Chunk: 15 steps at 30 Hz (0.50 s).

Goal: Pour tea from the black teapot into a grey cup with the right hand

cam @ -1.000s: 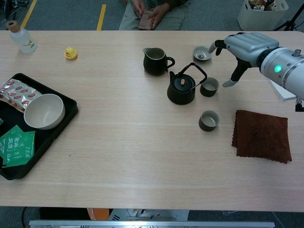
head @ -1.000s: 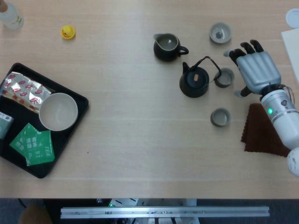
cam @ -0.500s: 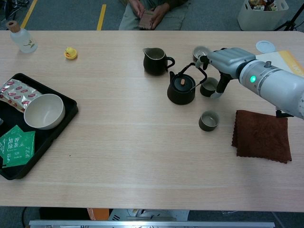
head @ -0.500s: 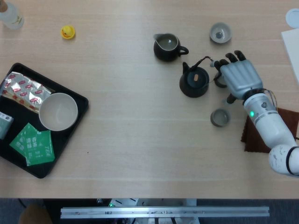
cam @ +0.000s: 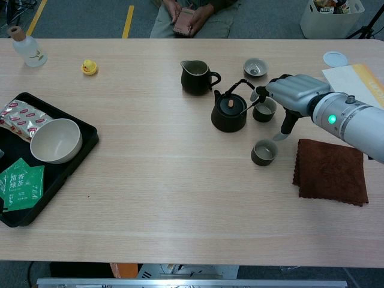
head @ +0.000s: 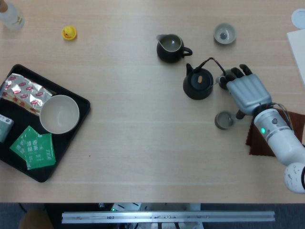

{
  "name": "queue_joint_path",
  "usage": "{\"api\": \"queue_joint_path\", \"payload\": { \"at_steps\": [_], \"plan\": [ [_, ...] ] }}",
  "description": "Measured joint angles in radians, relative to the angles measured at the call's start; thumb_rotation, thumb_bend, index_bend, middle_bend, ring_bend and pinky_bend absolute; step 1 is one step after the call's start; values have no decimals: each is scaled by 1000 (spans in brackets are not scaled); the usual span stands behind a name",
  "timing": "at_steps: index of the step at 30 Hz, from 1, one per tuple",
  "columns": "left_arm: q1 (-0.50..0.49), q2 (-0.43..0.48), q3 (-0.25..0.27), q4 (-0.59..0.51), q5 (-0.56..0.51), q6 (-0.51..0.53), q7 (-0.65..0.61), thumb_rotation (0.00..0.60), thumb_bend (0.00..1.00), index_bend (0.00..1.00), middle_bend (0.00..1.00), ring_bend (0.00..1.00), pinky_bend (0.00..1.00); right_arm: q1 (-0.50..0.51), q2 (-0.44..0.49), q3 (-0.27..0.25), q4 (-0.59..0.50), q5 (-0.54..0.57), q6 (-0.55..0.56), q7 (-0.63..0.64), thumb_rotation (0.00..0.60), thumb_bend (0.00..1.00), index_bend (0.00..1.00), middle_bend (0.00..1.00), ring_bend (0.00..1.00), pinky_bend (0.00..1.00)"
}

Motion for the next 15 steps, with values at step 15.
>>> {"api": "queue_joint_path", "payload": {
  "at_steps": [15],
  "plan": [
    [2, 0, -3, 9, -8, -2, -9, 600, 295, 69, 113, 31, 15, 24, -24, -28, 54, 59, -5, -34, 598, 0, 196, 257, 103, 64]
  ]
}}
